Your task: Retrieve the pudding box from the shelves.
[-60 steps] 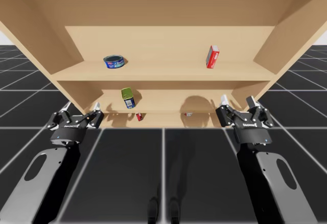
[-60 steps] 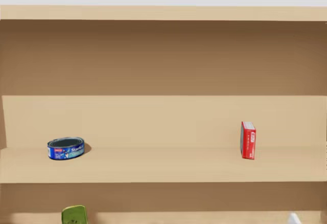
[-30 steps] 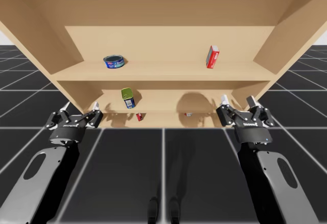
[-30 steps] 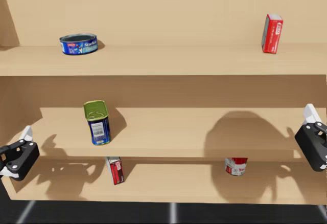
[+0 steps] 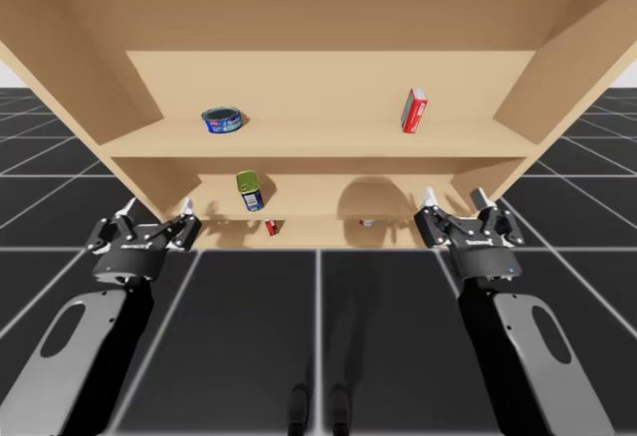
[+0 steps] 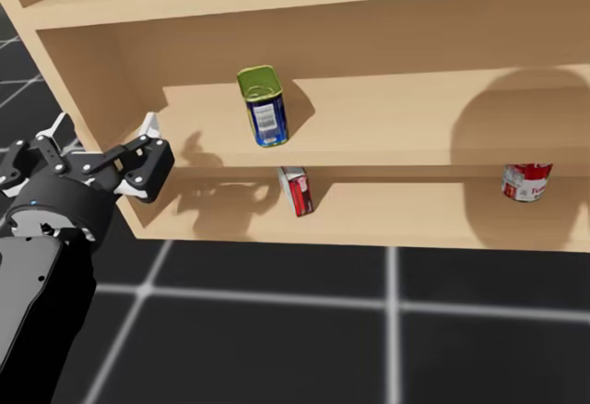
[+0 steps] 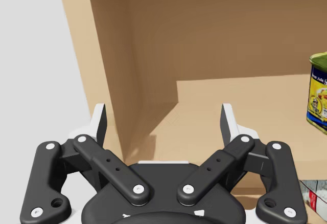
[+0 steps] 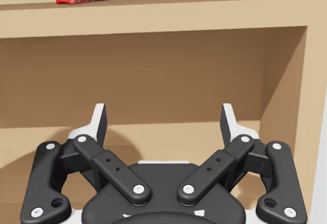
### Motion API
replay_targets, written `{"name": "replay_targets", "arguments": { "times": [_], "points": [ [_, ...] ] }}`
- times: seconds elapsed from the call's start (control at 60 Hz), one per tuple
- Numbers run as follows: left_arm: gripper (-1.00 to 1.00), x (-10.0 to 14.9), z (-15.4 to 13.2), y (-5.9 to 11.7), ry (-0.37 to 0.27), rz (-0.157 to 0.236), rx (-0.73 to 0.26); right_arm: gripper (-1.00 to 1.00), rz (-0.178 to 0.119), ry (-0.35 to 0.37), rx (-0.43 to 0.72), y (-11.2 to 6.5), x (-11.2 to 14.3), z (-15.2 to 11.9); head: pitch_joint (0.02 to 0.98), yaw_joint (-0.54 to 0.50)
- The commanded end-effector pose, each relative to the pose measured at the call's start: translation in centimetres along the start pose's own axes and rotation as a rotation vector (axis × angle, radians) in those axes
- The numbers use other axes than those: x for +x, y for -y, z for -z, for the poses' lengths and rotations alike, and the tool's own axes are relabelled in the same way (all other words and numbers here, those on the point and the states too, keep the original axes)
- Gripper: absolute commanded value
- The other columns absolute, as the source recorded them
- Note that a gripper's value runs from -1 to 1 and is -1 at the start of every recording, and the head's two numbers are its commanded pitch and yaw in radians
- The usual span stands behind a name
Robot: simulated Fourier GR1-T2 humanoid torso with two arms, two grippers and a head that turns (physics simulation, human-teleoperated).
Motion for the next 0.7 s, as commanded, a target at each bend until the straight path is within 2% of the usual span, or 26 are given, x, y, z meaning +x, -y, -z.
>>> {"name": "replay_targets", "arguments": {
  "times": [0.017,0.083,0.133,0.2,0.267,0.283,0.3,0.367,0.383,0.433,0.45,0.5,0.583,0.617,0.7],
  "points": [
    [-1.00,2.5,-1.7,1.2,0.033,-0.026,-0.041,-1.00,0.001,-0.005,0.000,-0.1,-0.1,0.0,0.723,0.22],
    [-1.00,4.1,-3.1,1.9,0.044,-0.027,-0.096,-1.00,0.000,-0.005,-0.002,-0.1,-0.1,0.0,0.711,0.22],
    [-1.00,5.4,-4.4,2.5,0.040,-0.044,-0.146,-1.00,0.000,-0.006,-0.001,-0.1,-0.1,-0.1,0.705,0.22],
    [-1.00,6.7,-6.2,3.1,0.021,-0.073,-0.200,-1.00,0.005,-0.006,-0.002,0.0,0.0,-0.1,0.701,0.22],
    [-1.00,7.4,-7.8,3.5,-0.003,-0.069,-0.250,-1.00,0.008,-0.006,-0.005,0.0,0.0,-0.1,0.699,0.22],
    [-1.00,7.5,-8.5,3.8,-0.019,-0.091,-0.276,-1.00,0.010,-0.006,-0.007,0.0,0.0,-0.1,0.697,0.22],
    [-1.00,7.5,-8.8,3.9,-0.026,-0.093,-0.284,-1.00,0.011,-0.006,-0.007,0.1,0.1,-0.1,0.697,0.22],
    [-1.00,7.3,-10.0,4.5,-0.051,-0.079,-0.296,-1.00,0.011,-0.005,-0.010,0.1,0.1,-0.1,0.696,0.22],
    [-1.00,7.1,-10.6,4.8,-0.066,-0.089,-0.308,-1.00,0.012,-0.005,-0.010,0.2,0.1,-0.2,0.696,0.22],
    [-1.00,6.9,-11.0,5.0,-0.074,-0.086,-0.315,-1.00,0.013,-0.005,-0.011,0.2,0.1,-0.2,0.696,0.22],
    [-1.00,6.6,-11.4,5.3,-0.081,-0.102,-0.320,-1.00,0.014,-0.004,-0.011,0.2,0.2,-0.2,0.697,0.22],
    [-1.00,6.0,-11.8,5.7,-0.104,-0.110,-0.341,-1.00,0.015,-0.003,-0.011,0.3,0.2,-0.2,0.697,0.22],
    [-1.00,4.7,-11.9,6.5,-0.130,-0.122,-0.334,-1.00,0.015,-0.002,-0.012,0.3,0.2,-0.2,0.697,0.22],
    [-1.00,3.8,-11.8,7.1,-0.145,-0.142,-0.318,-1.00,0.015,-0.002,-0.013,0.4,0.2,-0.1,0.696,0.22],
    [-1.00,1.8,-11.3,7.9,-0.165,-0.128,-0.289,-1.00,0.016,-0.001,-0.013,0.5,0.3,-0.1,0.698,0.21]
  ]
}}
